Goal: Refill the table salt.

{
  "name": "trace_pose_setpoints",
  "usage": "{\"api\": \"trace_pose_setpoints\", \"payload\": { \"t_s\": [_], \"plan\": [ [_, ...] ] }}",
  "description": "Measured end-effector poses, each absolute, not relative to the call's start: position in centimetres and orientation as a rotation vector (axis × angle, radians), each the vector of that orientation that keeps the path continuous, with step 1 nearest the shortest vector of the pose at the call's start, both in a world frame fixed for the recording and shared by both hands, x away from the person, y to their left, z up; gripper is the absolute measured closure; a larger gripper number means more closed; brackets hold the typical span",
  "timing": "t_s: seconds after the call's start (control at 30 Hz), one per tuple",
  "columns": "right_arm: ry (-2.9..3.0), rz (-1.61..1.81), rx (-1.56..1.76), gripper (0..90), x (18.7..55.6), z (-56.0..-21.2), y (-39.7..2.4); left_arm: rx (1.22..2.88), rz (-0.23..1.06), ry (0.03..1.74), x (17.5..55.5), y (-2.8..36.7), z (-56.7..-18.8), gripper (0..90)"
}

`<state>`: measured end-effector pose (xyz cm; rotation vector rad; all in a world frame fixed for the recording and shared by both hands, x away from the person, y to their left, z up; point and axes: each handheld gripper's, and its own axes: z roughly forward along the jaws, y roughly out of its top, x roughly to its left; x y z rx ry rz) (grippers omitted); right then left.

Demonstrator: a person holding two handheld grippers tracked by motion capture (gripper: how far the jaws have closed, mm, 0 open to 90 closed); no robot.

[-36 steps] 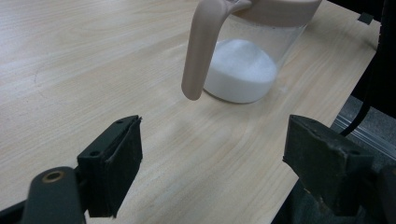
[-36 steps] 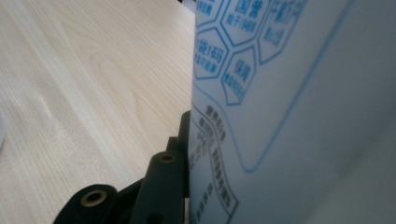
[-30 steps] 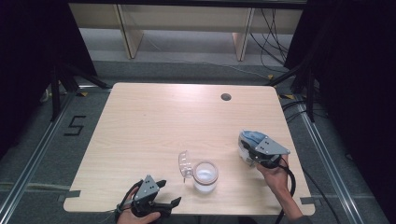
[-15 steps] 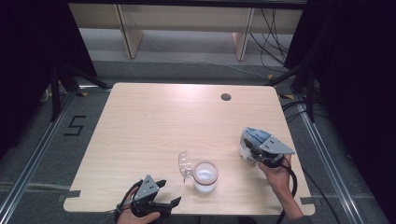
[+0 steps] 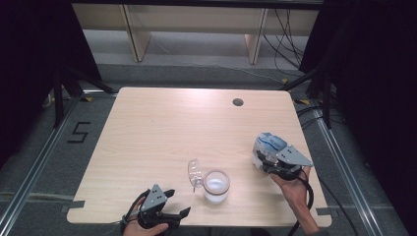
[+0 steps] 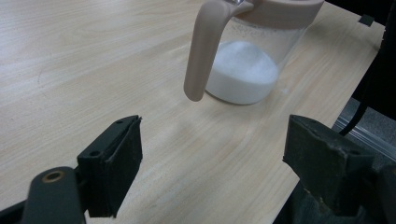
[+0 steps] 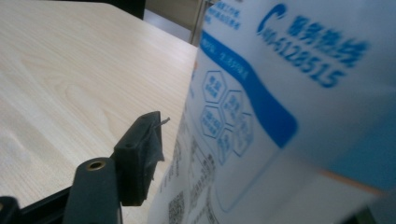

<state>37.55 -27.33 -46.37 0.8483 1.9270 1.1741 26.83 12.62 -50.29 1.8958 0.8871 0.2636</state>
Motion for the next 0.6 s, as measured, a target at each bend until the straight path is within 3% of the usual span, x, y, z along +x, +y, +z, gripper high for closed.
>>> {"api": "trace_pose_setpoints", "payload": {
  "t_s": [0.23, 0.6],
  "plan": [
    [1.866, 1.229, 0.975, 27.1, 36.4, -46.1, -28.3, 1.910, 0.275, 0.868, 26.9, 12.7, -50.2, 18.8],
    [1.888, 1.237, 1.036, 23.4, 34.1, -45.9, -29.3, 1.904, 0.270, 0.881, 26.9, 12.7, -50.2, 18.8]
  ]
}}
